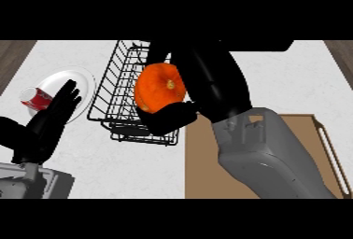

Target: Pick the squash from the tray and place it in the tiered basket

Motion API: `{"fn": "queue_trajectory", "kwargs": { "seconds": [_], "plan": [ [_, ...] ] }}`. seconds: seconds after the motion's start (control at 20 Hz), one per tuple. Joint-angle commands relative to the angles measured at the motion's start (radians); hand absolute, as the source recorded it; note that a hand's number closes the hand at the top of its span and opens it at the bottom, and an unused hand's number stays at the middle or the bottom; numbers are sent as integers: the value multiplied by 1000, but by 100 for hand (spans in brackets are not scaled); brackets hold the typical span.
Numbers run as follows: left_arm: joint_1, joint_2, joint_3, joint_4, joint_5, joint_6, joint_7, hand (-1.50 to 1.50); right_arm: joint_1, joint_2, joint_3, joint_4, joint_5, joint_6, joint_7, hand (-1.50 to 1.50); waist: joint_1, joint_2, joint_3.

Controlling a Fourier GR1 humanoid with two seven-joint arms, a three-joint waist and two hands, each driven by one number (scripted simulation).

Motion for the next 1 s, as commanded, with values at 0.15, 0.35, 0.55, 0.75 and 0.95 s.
{"fn": "queue_trajectory", "kwargs": {
  "seconds": [0.15, 0.35, 0.55, 0.75, 0.95],
  "plan": [
    [31, -33, 17, 84, 20, -39, -39, 0, -120, 83, 7, 213, 15, -53, 47, 150, 1, 10, -16],
    [7, -22, 45, 77, 23, -49, -13, 0, -116, 84, 29, 285, 12, -98, 0, 150, -4, 8, -15],
    [39, -38, 34, 69, 18, -62, -18, 0, -139, 85, 110, 355, 26, -171, 9, 150, 2, 8, -16],
    [11, -65, 27, 68, -13, -34, -20, 0, -75, 85, 77, 444, 73, -244, -149, 150, -7, 9, -15],
    [11, -58, 47, 118, -19, -53, -47, 0, -192, 85, 151, 546, 33, -341, -53, 150, 7, 10, -16]
  ]
}}
